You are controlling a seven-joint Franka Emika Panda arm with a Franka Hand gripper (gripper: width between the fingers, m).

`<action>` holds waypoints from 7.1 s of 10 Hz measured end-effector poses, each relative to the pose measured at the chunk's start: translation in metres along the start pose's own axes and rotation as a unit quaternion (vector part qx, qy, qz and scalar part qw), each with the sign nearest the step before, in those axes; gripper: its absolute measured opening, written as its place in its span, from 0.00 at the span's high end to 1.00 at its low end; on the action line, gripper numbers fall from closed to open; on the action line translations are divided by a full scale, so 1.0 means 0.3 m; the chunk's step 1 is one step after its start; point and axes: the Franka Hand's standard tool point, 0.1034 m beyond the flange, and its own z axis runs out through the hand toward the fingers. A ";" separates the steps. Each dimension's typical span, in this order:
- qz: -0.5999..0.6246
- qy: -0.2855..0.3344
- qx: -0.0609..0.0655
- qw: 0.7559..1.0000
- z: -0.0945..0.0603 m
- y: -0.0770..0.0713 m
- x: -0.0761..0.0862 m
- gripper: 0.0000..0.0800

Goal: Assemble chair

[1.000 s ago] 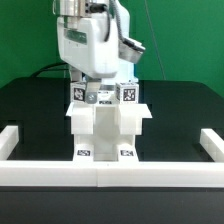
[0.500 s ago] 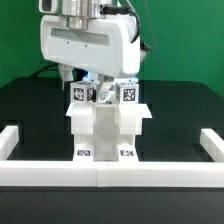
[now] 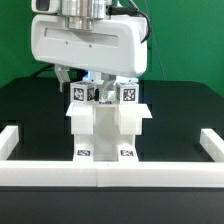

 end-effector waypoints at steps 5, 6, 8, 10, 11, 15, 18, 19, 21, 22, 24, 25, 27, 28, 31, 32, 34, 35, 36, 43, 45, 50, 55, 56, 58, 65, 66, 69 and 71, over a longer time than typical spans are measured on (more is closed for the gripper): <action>0.010 0.000 0.000 1.000 0.000 0.000 0.000 0.66; 0.011 0.000 0.000 1.000 0.000 0.000 0.000 0.66; 0.084 -0.001 0.002 0.997 0.000 -0.001 0.000 0.66; 0.155 -0.001 0.001 0.988 0.000 -0.001 -0.001 0.66; 0.187 -0.001 0.002 0.982 0.001 -0.002 0.000 0.66; 0.354 0.004 0.005 0.935 0.002 -0.004 0.000 0.66; 0.478 0.002 0.011 0.878 0.003 -0.005 -0.001 0.66; 0.493 0.000 0.013 0.870 0.003 -0.005 -0.001 0.66; 0.560 -0.007 0.017 0.828 0.003 -0.002 -0.001 0.66; 0.584 -0.011 0.020 0.811 0.003 -0.003 -0.001 0.66; 0.641 -0.019 0.024 0.767 0.003 -0.003 -0.001 0.66; 0.658 -0.020 0.024 0.753 0.002 -0.002 -0.001 0.66; 0.704 -0.022 0.021 0.710 0.006 -0.004 -0.003 0.54; 0.691 -0.021 0.021 0.723 0.008 -0.004 -0.004 0.32; 0.659 -0.019 0.022 0.752 0.008 -0.005 -0.005 0.23; 0.620 -0.018 0.023 0.784 0.009 -0.005 -0.005 0.19; 0.560 -0.016 0.024 0.828 0.009 -0.004 -0.004 0.19; 0.520 -0.015 0.025 0.854 0.009 -0.004 -0.004 0.19; 0.494 -0.015 0.025 0.869 0.009 -0.004 -0.004 0.19; 0.209 -0.004 0.004 0.978 0.002 -0.006 -0.002 0.19; 0.153 -0.003 0.004 0.988 0.003 -0.005 -0.002 0.19; -0.003 -0.002 0.003 1.000 0.004 0.004 0.002 0.20; -0.048 -0.001 0.004 0.999 0.005 0.008 0.004 0.66; -0.039 -0.001 0.004 0.999 0.005 0.008 0.004 0.66; -0.017 -0.001 0.004 1.000 0.005 0.008 0.004 0.66; 0.240 -0.003 0.004 0.971 0.006 0.013 0.005 0.66; 0.260 -0.003 0.004 0.966 0.006 0.014 0.005 0.66; 0.378 -0.003 0.005 0.926 0.007 0.009 0.003 0.66; 0.453 -0.006 0.008 0.891 0.007 0.003 -0.001 0.66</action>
Offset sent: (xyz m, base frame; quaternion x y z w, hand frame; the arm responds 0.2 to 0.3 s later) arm 0.0000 0.0000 0.0000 0.0000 0.0000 0.0650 0.9979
